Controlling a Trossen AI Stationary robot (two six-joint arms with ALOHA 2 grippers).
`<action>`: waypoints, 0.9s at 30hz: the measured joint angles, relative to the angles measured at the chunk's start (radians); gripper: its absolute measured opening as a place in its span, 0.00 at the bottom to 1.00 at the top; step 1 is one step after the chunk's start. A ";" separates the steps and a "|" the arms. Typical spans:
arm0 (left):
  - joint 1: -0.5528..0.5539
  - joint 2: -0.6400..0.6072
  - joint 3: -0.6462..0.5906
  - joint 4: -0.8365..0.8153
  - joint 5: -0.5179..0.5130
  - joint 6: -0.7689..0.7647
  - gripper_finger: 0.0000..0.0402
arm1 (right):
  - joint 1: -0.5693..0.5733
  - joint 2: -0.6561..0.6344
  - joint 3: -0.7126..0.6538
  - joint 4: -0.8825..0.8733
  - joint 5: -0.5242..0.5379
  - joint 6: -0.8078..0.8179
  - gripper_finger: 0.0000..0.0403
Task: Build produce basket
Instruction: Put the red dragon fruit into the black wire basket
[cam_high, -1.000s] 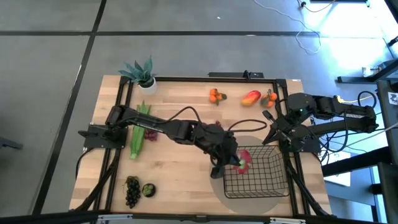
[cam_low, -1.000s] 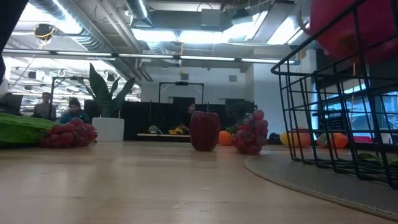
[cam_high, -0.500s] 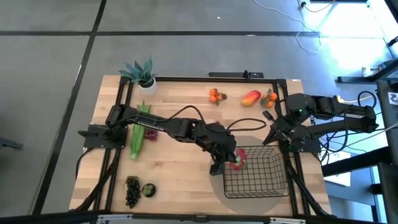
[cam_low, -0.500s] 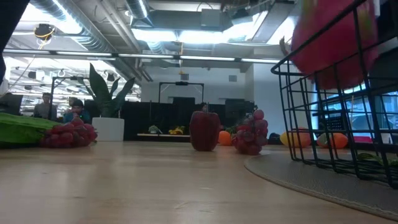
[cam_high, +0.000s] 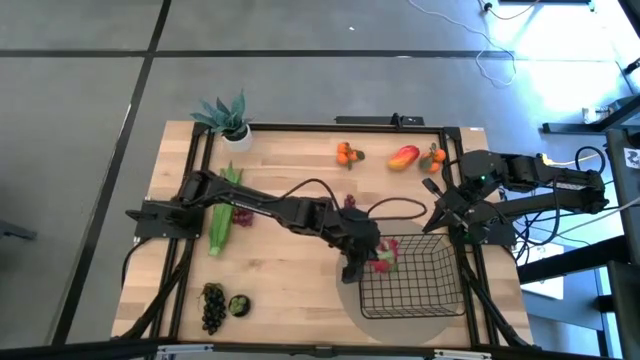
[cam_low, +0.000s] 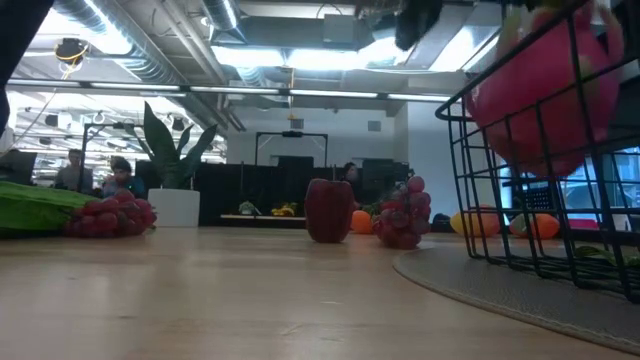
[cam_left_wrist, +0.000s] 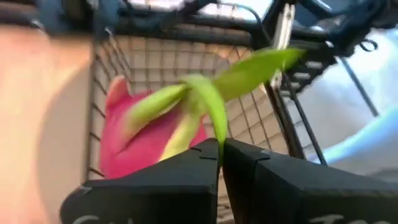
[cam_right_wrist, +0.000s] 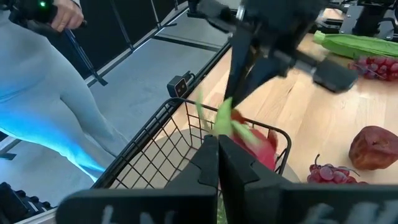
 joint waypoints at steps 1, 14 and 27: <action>-0.001 0.016 0.003 0.032 0.005 -0.006 0.00 | 0.000 0.000 0.000 -0.001 0.000 0.000 0.00; -0.021 0.043 0.002 0.052 0.021 -0.032 0.00 | 0.000 0.000 0.000 -0.003 0.021 0.000 0.00; -0.021 0.042 0.079 -0.009 -0.015 0.019 0.00 | 0.000 0.000 0.000 -0.012 0.025 0.000 0.00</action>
